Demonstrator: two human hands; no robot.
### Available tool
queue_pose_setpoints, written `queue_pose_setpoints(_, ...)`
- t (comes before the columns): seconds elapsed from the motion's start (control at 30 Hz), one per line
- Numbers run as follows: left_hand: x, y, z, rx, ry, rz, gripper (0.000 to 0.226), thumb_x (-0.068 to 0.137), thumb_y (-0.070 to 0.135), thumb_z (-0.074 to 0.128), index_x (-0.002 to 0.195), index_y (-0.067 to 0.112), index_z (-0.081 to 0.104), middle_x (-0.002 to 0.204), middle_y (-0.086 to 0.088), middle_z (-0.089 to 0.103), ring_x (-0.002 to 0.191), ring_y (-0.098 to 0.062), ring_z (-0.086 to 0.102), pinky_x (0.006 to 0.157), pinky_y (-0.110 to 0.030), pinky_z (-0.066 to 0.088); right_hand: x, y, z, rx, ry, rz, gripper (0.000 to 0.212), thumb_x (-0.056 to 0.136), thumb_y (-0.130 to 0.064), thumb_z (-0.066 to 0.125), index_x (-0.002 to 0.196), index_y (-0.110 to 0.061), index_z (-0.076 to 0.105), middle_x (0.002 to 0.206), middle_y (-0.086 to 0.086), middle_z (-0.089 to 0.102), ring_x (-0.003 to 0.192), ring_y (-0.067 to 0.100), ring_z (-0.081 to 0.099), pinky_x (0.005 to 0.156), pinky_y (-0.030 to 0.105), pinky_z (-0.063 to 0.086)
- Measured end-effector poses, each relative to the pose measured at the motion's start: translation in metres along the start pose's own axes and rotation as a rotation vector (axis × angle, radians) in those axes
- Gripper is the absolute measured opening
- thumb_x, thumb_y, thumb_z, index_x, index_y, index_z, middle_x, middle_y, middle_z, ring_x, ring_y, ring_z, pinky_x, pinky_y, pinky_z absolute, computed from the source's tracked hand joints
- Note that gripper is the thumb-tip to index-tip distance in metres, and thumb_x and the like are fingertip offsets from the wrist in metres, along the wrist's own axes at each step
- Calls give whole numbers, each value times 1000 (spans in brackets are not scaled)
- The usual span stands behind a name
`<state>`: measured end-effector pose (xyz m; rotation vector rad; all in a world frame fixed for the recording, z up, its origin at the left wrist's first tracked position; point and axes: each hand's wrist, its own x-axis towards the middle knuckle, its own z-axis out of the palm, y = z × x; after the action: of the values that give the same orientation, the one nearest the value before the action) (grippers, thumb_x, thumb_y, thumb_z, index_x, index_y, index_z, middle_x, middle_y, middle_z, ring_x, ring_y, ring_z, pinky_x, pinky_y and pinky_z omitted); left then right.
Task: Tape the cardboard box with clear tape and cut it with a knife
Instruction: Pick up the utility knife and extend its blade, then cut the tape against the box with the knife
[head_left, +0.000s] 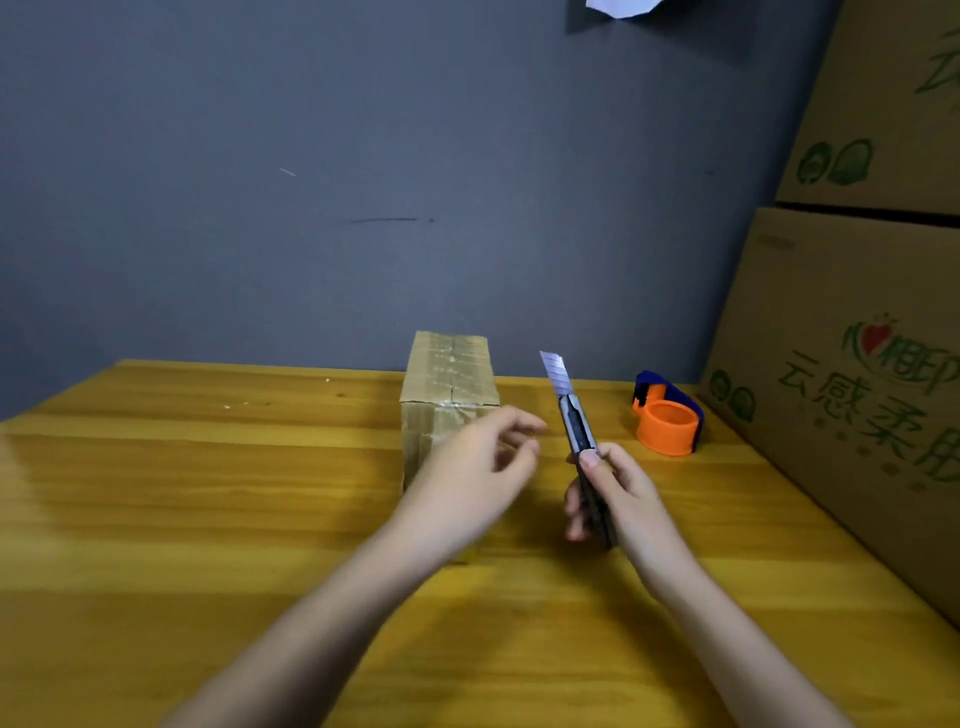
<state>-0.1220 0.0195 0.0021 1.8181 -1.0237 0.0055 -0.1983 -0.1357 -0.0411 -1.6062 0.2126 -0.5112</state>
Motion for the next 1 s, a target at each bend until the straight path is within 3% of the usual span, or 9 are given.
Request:
queue_pose_setpoints(0.17, -15, -35, -45, -150, 160, -106, 38, 89, 15, 59, 118, 36, 45, 93, 2, 64, 90, -18, 66, 84, -38, 53, 1, -9, 15, -166, -50, -36, 12, 97, -20, 43, 94, -10, 50, 79, 5, 63, 49, 21, 59, 51, 28, 49)
queue_pose_setpoints(0.33, -23, -61, -56, -76, 30, -239, 76, 85, 32, 64, 138, 51, 13, 100, 1, 62, 91, -16, 63, 88, -31, 48, 6, -17, 21, -361, -58, -80, 13, 97, -20, 45, 107, -20, 53, 71, 4, 60, 50, 16, 54, 52, 31, 46)
queue_pose_setpoints(0.43, -18, -62, -55, -114, -110, -250, 93, 82, 37, 67, 142, 55, -2, 115, 13, 53, 103, -8, 59, 94, -30, 45, 10, -23, 21, -671, -77, -161, 13, 96, -33, 44, 107, -32, 50, 69, -2, 61, 52, 14, 57, 53, 36, 49)
queue_pose_setpoints(0.5, -13, -60, -53, -177, -148, -240, 95, 82, 33, 67, 143, 52, -3, 124, 23, 40, 102, -3, 58, 87, -17, 45, 11, -30, 19, -1033, -110, -238, 18, 96, -42, 39, 112, -36, 44, 76, -5, 64, 62, 15, 61, 57, 38, 51)
queue_pose_setpoints(0.57, -9, -58, -51, -228, -153, -231, 94, 83, 25, 68, 143, 51, 0, 126, 21, 43, 83, 4, 61, 70, -8, 47, 12, -38, 17, -1299, -113, -343, 26, 97, -45, 33, 119, -35, 39, 91, -8, 64, 73, 16, 63, 58, 35, 50)
queue_pose_setpoints(0.63, -8, -60, -52, -247, -164, -237, 95, 83, 23, 69, 143, 51, 1, 99, 3, 63, 63, 1, 60, 58, -11, 46, 11, -43, 16, -1422, -115, -460, 30, 97, -46, 31, 123, -33, 39, 103, -9, 64, 81, 17, 65, 56, 28, 45)
queue_pose_setpoints(0.7, -8, -63, -53, -253, -178, -262, 99, 81, 25, 71, 142, 53, -1, 77, -4, 69, 65, -12, 60, 57, -23, 51, 8, -45, 15, -1487, -129, -558, 32, 97, -46, 31, 123, -31, 41, 107, -9, 65, 83, 16, 67, 54, 26, 42)
queue_pose_setpoints(0.83, -7, -64, -53, -231, -203, -289, 105, 79, 25, 73, 142, 51, -7, 94, -22, 72, 75, -23, 65, 64, -36, 54, 3, -43, 13, -1611, -119, -698, 32, 93, -46, 29, 111, -29, 49, 89, -8, 68, 65, 13, 66, 41, 24, 35)
queue_pose_setpoints(1.0, -4, -67, -52, -233, -223, -299, 106, 80, 23, 72, 144, 46, -10, 94, -17, 73, 70, -18, 65, 60, -31, 54, 1, -44, 11, -1712, -71, -758, 23, 89, -42, 42, 99, -25, 56, 73, -6, 65, 50, 13, 60, 37, 21, 24)
